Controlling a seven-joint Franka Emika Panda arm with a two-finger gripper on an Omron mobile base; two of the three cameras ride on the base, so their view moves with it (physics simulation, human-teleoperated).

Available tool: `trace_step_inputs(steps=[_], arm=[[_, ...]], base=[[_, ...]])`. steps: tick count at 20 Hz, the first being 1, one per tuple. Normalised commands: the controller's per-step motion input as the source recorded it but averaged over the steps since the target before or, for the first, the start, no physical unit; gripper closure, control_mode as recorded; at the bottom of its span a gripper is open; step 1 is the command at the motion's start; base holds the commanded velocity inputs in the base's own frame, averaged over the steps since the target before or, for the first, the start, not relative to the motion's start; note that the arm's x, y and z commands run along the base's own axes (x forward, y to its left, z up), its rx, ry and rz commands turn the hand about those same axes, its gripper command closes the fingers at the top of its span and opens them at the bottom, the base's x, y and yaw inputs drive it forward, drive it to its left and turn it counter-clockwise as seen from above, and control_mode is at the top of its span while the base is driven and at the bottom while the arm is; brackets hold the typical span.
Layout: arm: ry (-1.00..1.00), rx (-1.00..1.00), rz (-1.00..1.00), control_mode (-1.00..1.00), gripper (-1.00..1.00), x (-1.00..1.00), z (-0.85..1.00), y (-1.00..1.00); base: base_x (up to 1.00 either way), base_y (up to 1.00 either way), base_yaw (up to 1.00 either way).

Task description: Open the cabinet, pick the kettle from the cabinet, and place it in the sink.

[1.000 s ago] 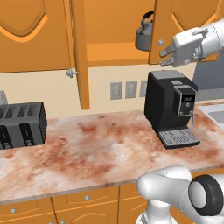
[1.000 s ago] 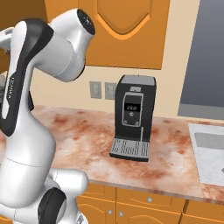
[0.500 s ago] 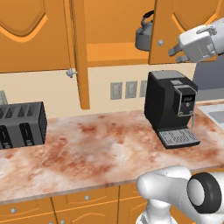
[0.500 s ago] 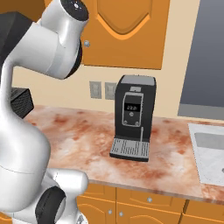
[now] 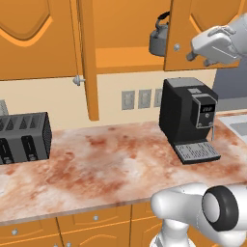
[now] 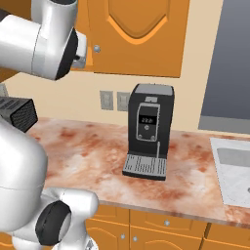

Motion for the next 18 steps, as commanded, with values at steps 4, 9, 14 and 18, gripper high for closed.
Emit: trace_step_inputs(steps=[4,9,14,18], arm=[[0.0,-0.11,-0.16,-1.0,-1.0,0.2,0.04,-0.09],[0.0,-0.06,-0.09,-1.0,-1.0,0.21,0.01,-0.14],[0.0,-0.06,-0.07,-1.0,-1.0,0.17,0.0,-0.29],[0.0,-0.02,-0.02,-1.0,-1.0,0.15,-0.03,-0.31]], base=[[0.0,0.0,0.0],[0.0,0.0,0.0],[0.0,0.0,0.0],[0.0,0.0,0.0]])
